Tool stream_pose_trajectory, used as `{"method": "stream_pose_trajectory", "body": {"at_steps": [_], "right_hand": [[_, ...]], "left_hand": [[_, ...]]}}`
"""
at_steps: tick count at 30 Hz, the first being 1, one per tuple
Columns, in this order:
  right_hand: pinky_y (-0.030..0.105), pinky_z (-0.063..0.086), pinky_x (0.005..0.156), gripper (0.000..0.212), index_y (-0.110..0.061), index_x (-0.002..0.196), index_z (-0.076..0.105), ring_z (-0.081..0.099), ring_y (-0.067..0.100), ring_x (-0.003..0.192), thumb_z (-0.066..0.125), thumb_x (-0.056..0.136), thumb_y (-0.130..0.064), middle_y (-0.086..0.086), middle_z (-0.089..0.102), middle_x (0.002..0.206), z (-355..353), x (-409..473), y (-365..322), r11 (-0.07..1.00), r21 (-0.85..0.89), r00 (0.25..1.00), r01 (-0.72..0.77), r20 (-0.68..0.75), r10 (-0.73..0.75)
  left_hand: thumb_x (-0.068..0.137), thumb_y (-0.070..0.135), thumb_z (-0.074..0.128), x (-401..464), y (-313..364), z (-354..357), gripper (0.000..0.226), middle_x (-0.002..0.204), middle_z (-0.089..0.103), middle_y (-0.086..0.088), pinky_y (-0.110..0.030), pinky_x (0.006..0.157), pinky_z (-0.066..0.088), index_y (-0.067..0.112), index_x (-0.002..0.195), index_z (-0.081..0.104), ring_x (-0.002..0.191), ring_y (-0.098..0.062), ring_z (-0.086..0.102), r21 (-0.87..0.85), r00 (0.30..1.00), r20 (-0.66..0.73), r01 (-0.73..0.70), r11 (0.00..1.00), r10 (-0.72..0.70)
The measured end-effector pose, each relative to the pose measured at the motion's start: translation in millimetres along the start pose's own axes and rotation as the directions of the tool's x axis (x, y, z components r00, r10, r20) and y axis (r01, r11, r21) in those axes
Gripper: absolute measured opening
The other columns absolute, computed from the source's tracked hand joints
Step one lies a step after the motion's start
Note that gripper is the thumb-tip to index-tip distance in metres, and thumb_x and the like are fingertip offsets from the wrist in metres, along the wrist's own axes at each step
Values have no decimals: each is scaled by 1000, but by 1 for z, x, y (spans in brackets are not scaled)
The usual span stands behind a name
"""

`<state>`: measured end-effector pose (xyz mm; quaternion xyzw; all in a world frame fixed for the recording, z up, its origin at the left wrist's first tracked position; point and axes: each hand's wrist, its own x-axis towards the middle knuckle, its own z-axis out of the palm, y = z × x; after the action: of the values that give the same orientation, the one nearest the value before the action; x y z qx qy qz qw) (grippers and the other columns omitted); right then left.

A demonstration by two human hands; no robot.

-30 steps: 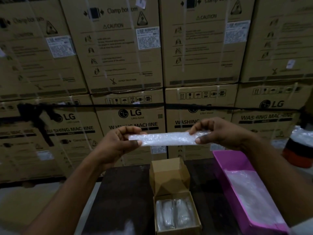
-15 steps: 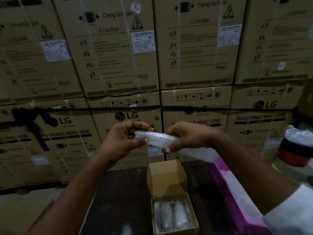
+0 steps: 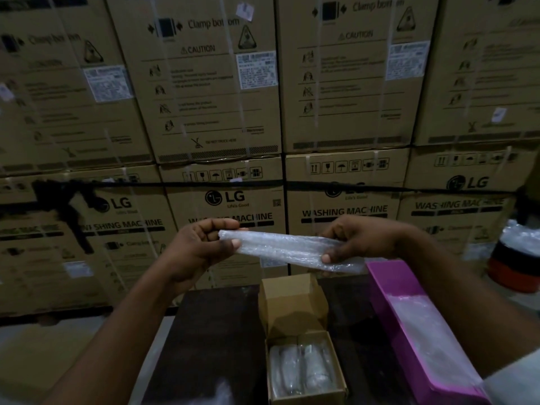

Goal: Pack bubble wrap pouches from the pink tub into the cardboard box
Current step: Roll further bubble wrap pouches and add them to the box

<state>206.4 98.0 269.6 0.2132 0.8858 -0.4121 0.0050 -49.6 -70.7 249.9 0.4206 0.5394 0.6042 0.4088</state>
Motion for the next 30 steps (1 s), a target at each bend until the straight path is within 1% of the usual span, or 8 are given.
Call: {"method": "stream_pose_trajectory", "body": {"at_steps": [4,8,10,12,15,22,27,30], "right_hand": [[22,51,76,18,-15,108,61,64,12,88,62,91,-20,-2,65,96,3,0,-1,996,-77,998,-56,0,56],[29,47,93,59,-27,135,43,53,9,107,69,83,-38,-11,50,121,19,2,-14,982,-183,995,-55,-91,39],[29,47,90,56,-26,132,46,53,9,103,68,83,-43,-11,50,115,28,8,-20,944,-324,985,-65,-171,9],[28,49,83,31,-26,116,55,57,9,94,63,88,-37,-8,58,105,32,13,-20,927,-366,977,-78,-213,-2],[32,52,86,8,-30,98,57,65,6,89,61,91,-27,-3,68,94,29,13,-17,976,-213,986,-55,-166,20],[33,58,81,13,-19,99,61,71,13,86,66,87,-16,2,71,94,17,7,-7,997,77,997,17,-80,-11],[26,57,71,24,-7,107,63,69,18,84,68,83,-10,8,68,101,7,-2,11,939,338,968,58,-250,31],[23,59,67,26,-1,108,61,69,16,80,64,82,0,13,65,102,6,-3,14,758,620,902,202,-419,102]], "left_hand": [[70,4,70,0,2,2,39,100,74,-12,-27,76,59,5,108,62,91,-21,71,73,1000,-4,10,997,-10],[72,5,72,0,3,9,33,91,74,-11,-25,71,59,6,104,64,85,-19,71,140,998,-36,-44,989,50],[75,1,71,2,4,11,30,90,74,-11,-22,67,57,4,104,63,83,-18,71,151,996,-42,-73,986,80],[77,-2,70,4,6,13,28,89,74,-11,-21,66,56,3,104,64,81,-17,71,168,995,-32,-87,982,94],[74,-1,72,3,7,11,31,92,74,-12,-22,69,57,5,104,64,84,-18,71,192,995,-12,-95,977,99],[68,7,76,5,2,-2,37,96,73,-13,-27,73,58,8,104,65,91,-23,70,183,995,-51,-69,981,80],[64,12,82,3,-5,-12,46,88,74,-9,-27,76,59,7,106,64,91,-24,70,80,993,-108,-48,996,56],[67,7,73,2,-7,-8,43,90,74,-8,-24,74,59,5,108,62,91,-21,69,-10,987,-153,-52,999,49]]}}
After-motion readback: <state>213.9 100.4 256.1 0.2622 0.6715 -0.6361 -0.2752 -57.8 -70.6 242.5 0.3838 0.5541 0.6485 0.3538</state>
